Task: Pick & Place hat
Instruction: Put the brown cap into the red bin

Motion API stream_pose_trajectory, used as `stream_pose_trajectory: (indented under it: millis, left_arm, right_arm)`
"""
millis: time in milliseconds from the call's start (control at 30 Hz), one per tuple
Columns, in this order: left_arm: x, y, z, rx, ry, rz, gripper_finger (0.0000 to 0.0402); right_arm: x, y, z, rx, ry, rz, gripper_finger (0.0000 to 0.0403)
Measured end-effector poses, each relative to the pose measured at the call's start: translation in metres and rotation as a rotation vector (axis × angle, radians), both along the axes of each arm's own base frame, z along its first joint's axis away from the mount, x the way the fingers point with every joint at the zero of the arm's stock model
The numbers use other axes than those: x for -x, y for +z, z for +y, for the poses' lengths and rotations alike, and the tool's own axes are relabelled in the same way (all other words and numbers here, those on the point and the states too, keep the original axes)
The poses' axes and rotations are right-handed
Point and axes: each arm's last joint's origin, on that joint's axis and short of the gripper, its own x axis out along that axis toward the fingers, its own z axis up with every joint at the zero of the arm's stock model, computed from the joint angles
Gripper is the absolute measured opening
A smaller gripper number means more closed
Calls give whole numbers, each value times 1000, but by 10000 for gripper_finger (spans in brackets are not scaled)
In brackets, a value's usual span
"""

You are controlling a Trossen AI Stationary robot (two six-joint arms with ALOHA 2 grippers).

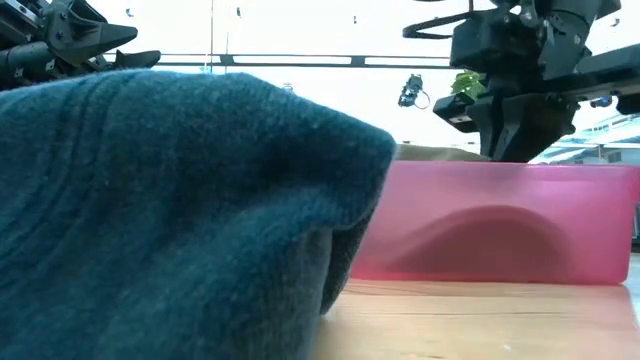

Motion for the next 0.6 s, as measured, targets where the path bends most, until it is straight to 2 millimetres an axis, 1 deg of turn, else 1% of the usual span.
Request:
stream_pose_trajectory:
  millis: [100,233,333,400,500,600]
  left_arm:
    - [0,0,0,-1,0,-1,177]
    - [0,0,0,-1,0,-1,177]
    - [0,0,0,0,0,-1,177]
    - [0,0,0,0,1,-1,177]
    - [0,0,0,0,0,0,177]
    - [0,0,0,0,0,0,177]
  right_arm:
    - [-4,6,2,-62,3,-5,45]
    - [-7,16,4,-114,-6,-1,104]
    - [-6,28,4,-116,-12,28,147]
    - [-4,38,3,-115,0,14,166]
    - [-6,57,4,-143,25,-94,178]
    - [-15,70,6,-185,42,-249,170]
